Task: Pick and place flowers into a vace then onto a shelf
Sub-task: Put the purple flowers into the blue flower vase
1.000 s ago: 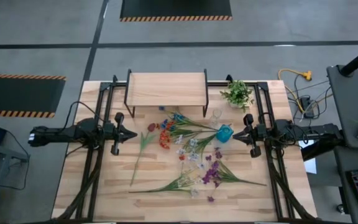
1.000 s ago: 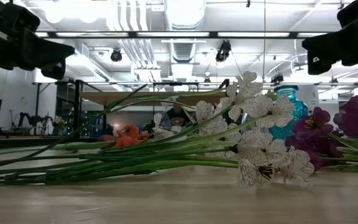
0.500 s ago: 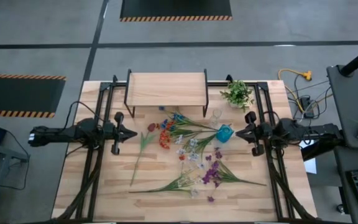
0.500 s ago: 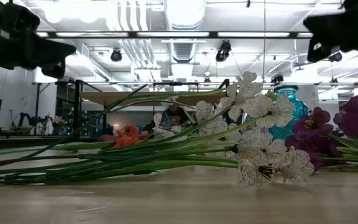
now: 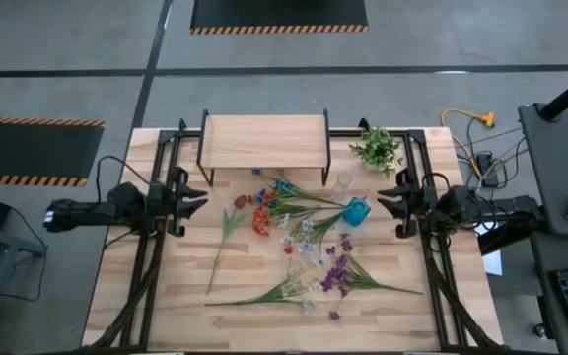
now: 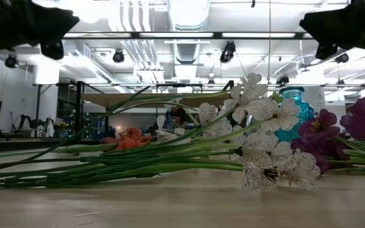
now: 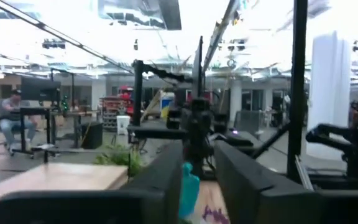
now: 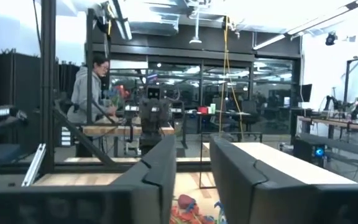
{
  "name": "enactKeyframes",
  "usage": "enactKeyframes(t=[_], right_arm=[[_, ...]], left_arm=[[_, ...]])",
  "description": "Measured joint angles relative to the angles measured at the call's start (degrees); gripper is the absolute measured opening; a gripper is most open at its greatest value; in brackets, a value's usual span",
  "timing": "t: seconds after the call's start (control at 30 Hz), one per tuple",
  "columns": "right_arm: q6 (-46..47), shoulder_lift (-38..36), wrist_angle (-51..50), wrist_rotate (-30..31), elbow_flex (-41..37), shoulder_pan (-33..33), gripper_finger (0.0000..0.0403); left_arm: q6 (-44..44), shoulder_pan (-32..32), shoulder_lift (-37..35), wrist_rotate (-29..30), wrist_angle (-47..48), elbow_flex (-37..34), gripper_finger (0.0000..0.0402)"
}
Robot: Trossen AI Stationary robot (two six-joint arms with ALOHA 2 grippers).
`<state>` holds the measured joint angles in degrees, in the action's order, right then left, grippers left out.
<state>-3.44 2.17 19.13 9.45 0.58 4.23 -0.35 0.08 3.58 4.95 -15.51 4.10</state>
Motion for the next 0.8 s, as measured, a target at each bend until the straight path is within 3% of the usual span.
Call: enactKeyframes(t=[0.13,0.3,0.53,0.8], right_arm=[[-0.20,1.76,2.59,-1.29,0.41,0.00,0.0148],[0.00,6.99,1.80,-3.50,7.07,0.00,0.0174],[-1.32,19.09,-14.07,-3.85,21.91,0.02,0.0176],[7.79,28.87,-30.47,-9.10,32.37,1.95,0.0171]], left_arm=[[-2.43,0.05,2.24,3.20,-0.21,5.18,0.0141],[-2.21,0.02,8.27,2.87,1.32,11.26,0.0152],[-1.58,0.02,19.08,2.72,2.64,18.84,0.0152],[-1.89,0.02,29.01,2.69,18.88,30.37,0.0153]])
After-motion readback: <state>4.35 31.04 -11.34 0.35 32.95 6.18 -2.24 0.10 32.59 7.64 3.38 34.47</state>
